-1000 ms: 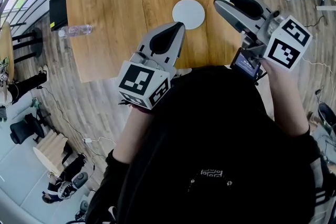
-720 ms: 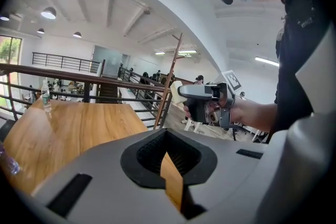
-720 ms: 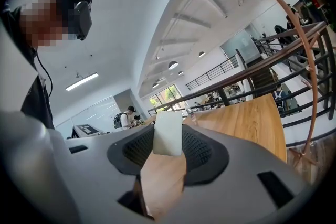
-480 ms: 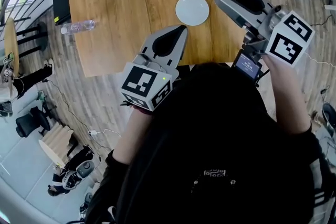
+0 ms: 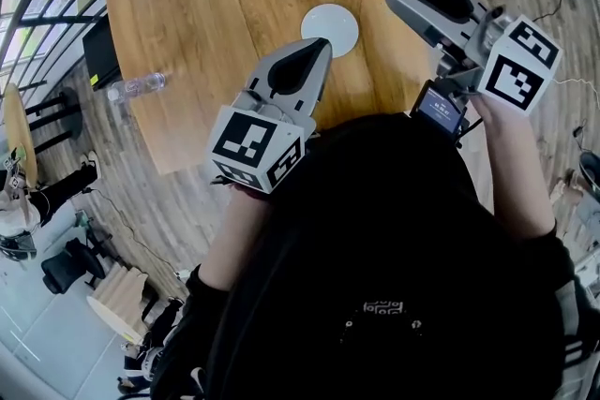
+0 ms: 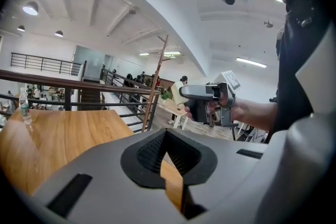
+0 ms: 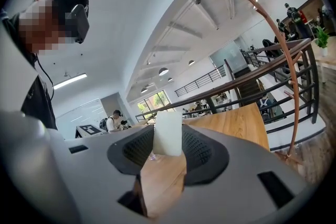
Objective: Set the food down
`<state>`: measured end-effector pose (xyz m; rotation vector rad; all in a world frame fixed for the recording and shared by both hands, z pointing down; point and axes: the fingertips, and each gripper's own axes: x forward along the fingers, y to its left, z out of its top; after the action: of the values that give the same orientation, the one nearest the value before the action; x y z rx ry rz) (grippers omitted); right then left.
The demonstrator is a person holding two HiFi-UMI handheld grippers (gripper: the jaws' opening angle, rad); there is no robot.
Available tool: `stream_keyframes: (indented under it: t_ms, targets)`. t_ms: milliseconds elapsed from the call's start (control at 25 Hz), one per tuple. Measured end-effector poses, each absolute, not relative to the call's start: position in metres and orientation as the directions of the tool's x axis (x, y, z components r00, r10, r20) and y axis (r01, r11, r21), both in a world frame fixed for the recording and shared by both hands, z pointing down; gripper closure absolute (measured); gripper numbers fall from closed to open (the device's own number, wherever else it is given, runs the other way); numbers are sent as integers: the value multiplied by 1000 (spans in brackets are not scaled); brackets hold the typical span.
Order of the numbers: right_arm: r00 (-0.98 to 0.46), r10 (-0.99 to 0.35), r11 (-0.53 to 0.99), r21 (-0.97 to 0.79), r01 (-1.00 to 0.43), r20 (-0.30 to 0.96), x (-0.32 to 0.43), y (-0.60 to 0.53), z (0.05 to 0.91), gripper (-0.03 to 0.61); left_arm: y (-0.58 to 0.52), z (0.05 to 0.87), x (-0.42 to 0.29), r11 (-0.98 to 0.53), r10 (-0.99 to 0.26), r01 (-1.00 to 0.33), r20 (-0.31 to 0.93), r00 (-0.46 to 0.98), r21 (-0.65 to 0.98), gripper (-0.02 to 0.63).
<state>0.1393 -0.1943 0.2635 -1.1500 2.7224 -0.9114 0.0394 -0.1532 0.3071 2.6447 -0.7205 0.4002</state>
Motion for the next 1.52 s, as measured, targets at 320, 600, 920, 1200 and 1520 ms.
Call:
stream_keyframes:
  t_ms: [320, 600, 920, 1200, 1520]
  targets:
    - [-722, -664, 556, -516, -651, 195, 126, -195, 251, 405, -163, 294, 31, -802, -436, -529, 334, 836, 277, 614]
    - [-729, -647, 554, -520, -650, 222, 116, -202, 265, 403, -173, 302, 20, -797, -446, -538, 334, 830, 274, 614]
    - [-745, -619, 566, -516, -643, 250, 103, -207, 263, 403, -178, 298, 8, -770, -478, -574, 345, 808, 278, 614]
    - [-755, -594, 566, -521, -639, 280, 102, -206, 268, 403, -174, 299, 6, -752, -491, -593, 355, 795, 289, 614]
    - [-771, -558, 578, -522, -627, 307, 92, -217, 274, 403, -178, 303, -2, -722, -507, -618, 371, 778, 311, 615]
